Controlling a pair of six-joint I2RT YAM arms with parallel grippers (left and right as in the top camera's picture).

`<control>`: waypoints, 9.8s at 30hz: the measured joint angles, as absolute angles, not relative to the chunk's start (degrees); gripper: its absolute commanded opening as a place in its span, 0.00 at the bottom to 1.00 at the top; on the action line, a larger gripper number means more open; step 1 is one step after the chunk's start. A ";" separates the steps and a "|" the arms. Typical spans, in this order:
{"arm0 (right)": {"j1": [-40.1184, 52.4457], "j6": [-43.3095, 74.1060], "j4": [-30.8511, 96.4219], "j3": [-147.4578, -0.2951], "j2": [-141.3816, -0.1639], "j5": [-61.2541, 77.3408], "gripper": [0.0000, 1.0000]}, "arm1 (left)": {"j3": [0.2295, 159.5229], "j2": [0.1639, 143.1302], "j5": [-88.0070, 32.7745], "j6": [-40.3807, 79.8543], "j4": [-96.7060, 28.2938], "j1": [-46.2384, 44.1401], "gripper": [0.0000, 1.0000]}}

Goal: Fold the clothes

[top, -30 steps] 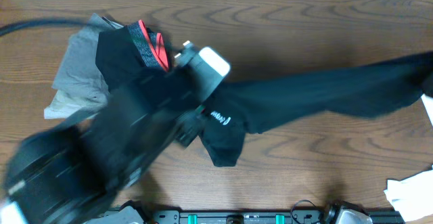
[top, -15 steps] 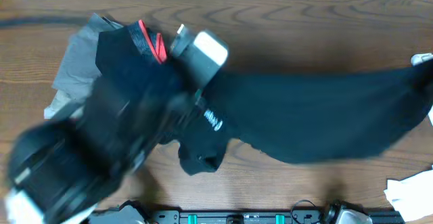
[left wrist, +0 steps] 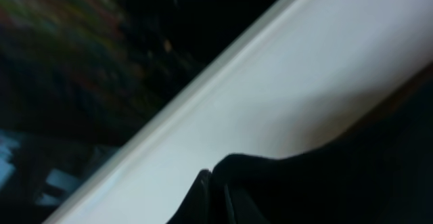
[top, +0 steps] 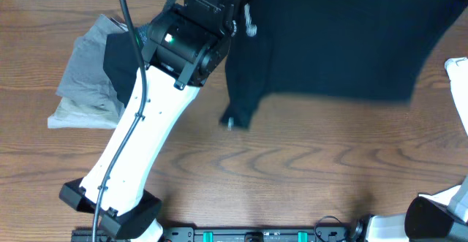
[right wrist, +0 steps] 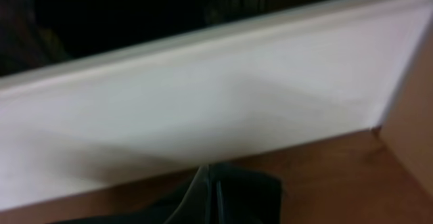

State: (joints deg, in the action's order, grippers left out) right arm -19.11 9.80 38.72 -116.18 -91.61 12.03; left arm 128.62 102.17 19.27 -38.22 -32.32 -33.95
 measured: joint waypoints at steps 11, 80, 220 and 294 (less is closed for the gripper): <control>-21.08 3.14 50.17 -116.55 -88.88 12.25 0.01 | 134.72 99.37 18.46 -41.19 -51.83 -35.29 0.07; -21.08 8.78 59.18 -73.30 -92.90 11.94 0.60 | 88.07 126.19 -18.33 -8.99 -69.21 -29.76 0.14; -28.62 19.53 51.05 -54.15 -86.08 7.03 0.68 | 60.49 99.02 -5.34 5.37 -45.23 -24.84 0.75; -33.30 26.37 45.89 -69.19 -58.83 12.05 0.01 | 97.89 70.17 -21.65 -1.54 -56.40 -15.55 0.06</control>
